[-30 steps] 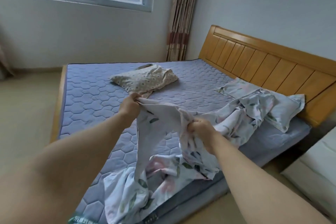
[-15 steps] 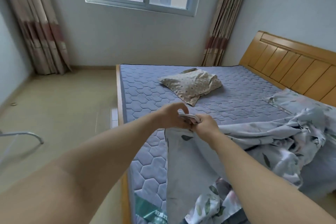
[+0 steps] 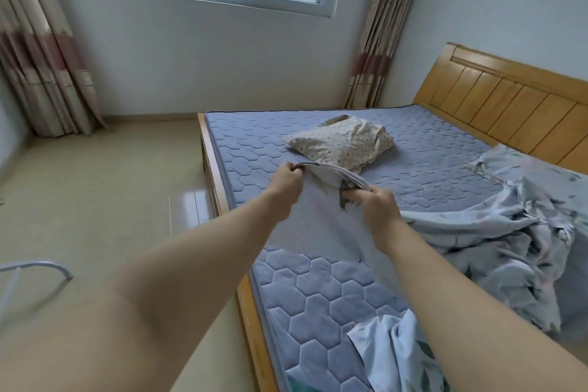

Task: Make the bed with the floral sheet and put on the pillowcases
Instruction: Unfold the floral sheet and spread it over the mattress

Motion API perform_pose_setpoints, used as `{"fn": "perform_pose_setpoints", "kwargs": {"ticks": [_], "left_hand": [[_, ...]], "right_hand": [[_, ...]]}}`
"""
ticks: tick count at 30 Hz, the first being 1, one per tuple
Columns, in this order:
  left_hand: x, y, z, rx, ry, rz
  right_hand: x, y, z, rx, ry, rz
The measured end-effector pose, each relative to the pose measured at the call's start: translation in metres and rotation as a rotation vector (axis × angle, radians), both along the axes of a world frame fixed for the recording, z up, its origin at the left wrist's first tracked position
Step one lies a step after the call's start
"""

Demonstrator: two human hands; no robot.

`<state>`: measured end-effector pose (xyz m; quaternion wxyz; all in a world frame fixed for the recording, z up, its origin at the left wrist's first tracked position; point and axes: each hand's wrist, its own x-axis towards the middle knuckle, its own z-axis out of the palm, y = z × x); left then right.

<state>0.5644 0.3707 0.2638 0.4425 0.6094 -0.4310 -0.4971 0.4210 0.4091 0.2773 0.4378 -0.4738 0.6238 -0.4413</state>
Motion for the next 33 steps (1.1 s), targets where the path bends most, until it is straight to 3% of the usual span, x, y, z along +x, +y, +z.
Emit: {"fn": "perform_pose_setpoints", "kwargs": {"ticks": [3,5,8,9,10,12,13,15,18,22,26,29,33], "left_hand": [[0.030,-0.040,0.005,-0.140,0.018,0.005],[0.051,-0.068,0.013,-0.182,0.035,0.001],[0.086,-0.120,0.028,-0.234,0.034,-0.016],[0.095,-0.134,0.031,-0.258,0.044,-0.037],[0.102,-0.147,0.037,-0.280,0.053,-0.063],[0.117,-0.175,0.046,-0.307,0.027,-0.133],[0.123,-0.188,0.048,-0.314,0.014,-0.169],[0.133,-0.214,0.050,-0.324,0.001,-0.211],[0.143,-0.252,0.049,-0.326,-0.036,-0.241],[0.150,-0.313,0.032,-0.330,-0.149,-0.355],[0.167,-0.393,0.003,-0.133,-0.183,-0.547],[0.176,-0.453,-0.008,-0.088,-0.249,-0.699],[0.184,-0.530,0.005,-0.201,-0.271,-0.774]], "right_hand": [[0.021,-0.025,0.003,0.210,0.021,0.252],[0.035,-0.055,0.009,0.303,-0.093,0.365],[0.060,-0.134,0.021,0.206,-0.361,0.148],[0.069,-0.160,0.023,0.138,-0.285,0.055],[0.077,-0.185,0.025,0.076,-0.090,0.030],[0.098,-0.227,0.028,0.004,0.372,0.132],[0.108,-0.239,0.031,-0.010,0.514,0.191],[0.123,-0.266,0.032,-0.032,0.593,0.261],[0.134,-0.310,0.023,-0.076,0.483,0.198],[0.140,-0.358,0.010,-0.086,0.165,0.065],[0.157,-0.413,0.014,-0.141,-0.184,-0.002],[0.179,-0.452,0.024,-0.147,-0.280,-0.060],[0.214,-0.505,0.045,-0.142,-0.319,-0.174]]}}
